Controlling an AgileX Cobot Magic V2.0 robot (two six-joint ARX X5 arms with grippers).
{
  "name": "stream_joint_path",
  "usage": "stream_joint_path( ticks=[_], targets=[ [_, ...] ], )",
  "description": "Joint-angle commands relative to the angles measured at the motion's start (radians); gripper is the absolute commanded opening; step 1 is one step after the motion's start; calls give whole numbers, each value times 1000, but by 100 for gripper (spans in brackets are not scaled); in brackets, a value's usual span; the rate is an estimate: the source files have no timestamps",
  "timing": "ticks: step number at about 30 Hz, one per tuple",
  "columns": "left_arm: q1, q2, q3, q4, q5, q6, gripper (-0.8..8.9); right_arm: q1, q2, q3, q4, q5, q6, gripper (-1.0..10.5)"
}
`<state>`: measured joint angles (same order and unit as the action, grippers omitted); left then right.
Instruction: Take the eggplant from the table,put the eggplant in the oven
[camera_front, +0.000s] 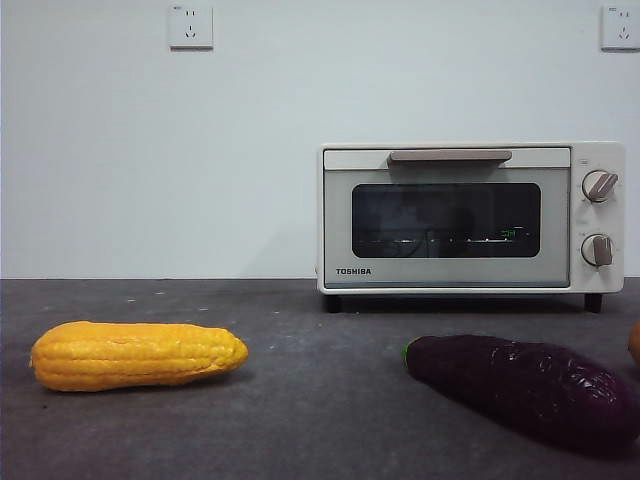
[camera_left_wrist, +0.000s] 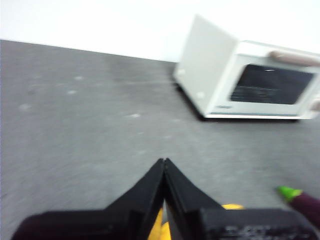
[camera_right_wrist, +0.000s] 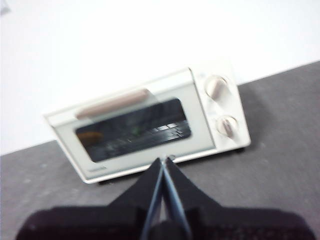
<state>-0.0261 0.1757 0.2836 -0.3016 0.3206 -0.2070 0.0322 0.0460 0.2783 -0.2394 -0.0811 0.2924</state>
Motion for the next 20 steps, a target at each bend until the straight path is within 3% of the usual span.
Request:
stream_joint_path(
  ticks=[1,11,20],
  targets=[
    [1,66,72,10,79,-11,-5,0,44,102,-83,-10,13,-9],
    [1,378,423,-99,310,12,-5,0,297,541,-527,-26,-209,-8],
    [-43,577,713,-286,369,107,-5,1,537,892,-808,-89,-282,-8]
  ],
)
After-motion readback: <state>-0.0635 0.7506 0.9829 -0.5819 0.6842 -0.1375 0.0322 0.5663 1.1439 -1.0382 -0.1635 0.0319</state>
